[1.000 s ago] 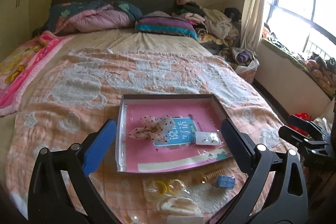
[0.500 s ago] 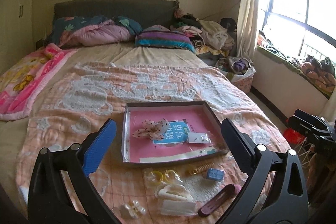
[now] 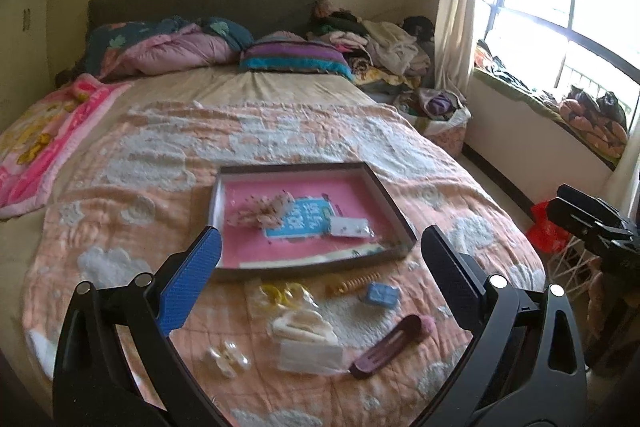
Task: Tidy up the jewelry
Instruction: 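Withdraw both tools from the tray back toward the remaining accessories, then grasp the clear comb bag with the left gripper while the right grasps the blue box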
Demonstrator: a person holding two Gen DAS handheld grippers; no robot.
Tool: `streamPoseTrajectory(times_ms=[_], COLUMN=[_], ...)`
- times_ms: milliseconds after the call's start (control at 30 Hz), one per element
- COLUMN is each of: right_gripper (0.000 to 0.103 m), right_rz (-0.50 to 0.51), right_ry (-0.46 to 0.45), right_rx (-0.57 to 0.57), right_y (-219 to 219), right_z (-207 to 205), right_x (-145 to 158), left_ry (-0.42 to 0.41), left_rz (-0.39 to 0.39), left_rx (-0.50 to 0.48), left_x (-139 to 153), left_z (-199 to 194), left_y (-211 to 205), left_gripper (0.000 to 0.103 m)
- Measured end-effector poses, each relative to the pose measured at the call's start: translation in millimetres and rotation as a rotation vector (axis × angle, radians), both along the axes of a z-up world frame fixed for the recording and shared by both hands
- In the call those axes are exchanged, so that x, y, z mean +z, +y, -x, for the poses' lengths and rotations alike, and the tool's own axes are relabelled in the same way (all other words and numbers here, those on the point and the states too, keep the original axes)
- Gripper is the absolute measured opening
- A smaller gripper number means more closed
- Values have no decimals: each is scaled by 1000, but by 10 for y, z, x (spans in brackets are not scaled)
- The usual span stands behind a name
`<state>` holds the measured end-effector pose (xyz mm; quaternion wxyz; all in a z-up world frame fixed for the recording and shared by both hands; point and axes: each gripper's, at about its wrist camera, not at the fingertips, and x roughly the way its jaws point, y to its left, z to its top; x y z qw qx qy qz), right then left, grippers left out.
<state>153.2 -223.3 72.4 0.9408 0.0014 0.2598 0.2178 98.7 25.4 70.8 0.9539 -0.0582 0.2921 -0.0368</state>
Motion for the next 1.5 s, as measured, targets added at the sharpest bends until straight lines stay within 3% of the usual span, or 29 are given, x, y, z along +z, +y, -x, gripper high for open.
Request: streamPoseTrajectory(times_ms=[333,733,1100,1500], right_gripper=[99,99,99,99], right_rz=[24,75,78,137], right_ry=[32,96,177,271], right_rx=[24,98,108,131], right_y=[-41,160,188,388], right_z=[103,115,-40,-355], right_x=[-181,-514,-819,-1279], left_ry=[65,204,338,402], left_rz=[-6,-46,-82,-53], left_rx=[-24,-28,-79,-59], left_x=[-274,-877,-1419,-1741], left_z=[115,79,-51,-173], left_y=[-97,-132,-249,-135], left_gripper=[93,93,93,93])
